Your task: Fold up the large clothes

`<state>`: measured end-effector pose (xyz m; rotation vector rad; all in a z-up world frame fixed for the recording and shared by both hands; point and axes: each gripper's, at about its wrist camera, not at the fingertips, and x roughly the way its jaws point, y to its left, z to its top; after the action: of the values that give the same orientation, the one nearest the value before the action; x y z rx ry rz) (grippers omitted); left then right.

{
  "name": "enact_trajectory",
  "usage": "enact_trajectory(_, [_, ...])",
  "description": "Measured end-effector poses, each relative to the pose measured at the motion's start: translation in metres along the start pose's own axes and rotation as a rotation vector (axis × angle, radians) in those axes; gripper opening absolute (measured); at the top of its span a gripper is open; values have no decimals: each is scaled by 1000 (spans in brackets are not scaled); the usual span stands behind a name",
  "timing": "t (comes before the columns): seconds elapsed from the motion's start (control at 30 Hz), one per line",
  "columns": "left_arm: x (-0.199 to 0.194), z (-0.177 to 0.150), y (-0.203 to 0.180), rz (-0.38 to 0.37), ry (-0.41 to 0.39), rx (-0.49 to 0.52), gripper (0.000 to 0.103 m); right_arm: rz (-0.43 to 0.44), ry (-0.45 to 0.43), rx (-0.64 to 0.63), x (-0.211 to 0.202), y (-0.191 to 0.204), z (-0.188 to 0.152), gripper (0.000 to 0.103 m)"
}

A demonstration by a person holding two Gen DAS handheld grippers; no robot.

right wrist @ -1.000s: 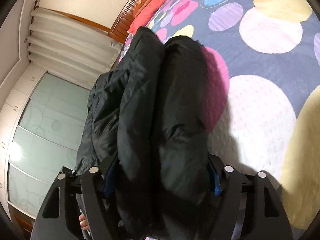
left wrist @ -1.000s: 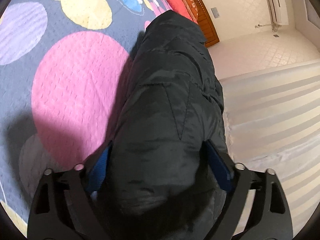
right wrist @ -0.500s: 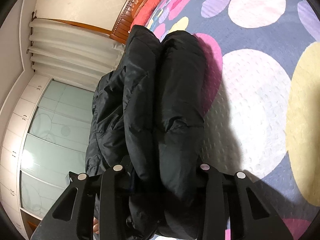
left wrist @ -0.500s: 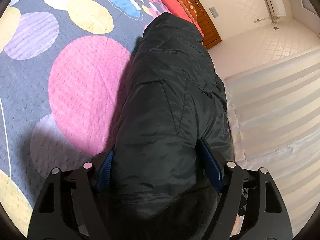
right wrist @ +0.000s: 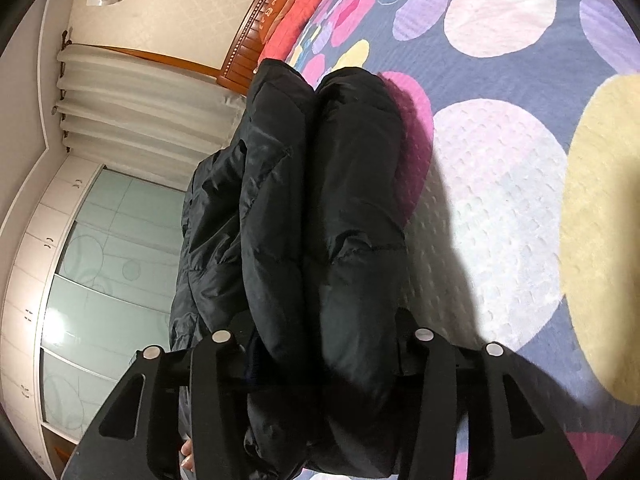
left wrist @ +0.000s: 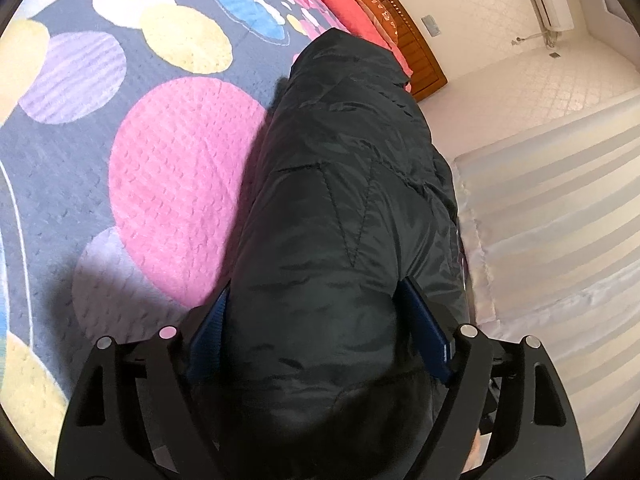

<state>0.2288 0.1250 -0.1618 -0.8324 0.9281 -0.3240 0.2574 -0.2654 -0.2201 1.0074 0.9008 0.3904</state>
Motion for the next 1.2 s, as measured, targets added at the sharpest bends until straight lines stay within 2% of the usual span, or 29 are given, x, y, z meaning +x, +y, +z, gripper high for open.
enact_trajectory(0.27, [-10, -4, -8, 42, -14, 37, 82, -6, -15, 16, -13, -1, -6, 53])
enact_trajectory(0.8, [-26, -25, -30, 164, -54, 155, 83, -18, -38, 39, -38, -4, -25, 54])
enact_trajectory(0.97, [-32, -32, -44, 247, -82, 227, 83, -68, -65, 1, -52, 5, -31, 54])
enact_trajectory(1.2, [-39, -44, -62, 355, -114, 307, 83, -225, -100, -90, -72, 25, -40, 55])
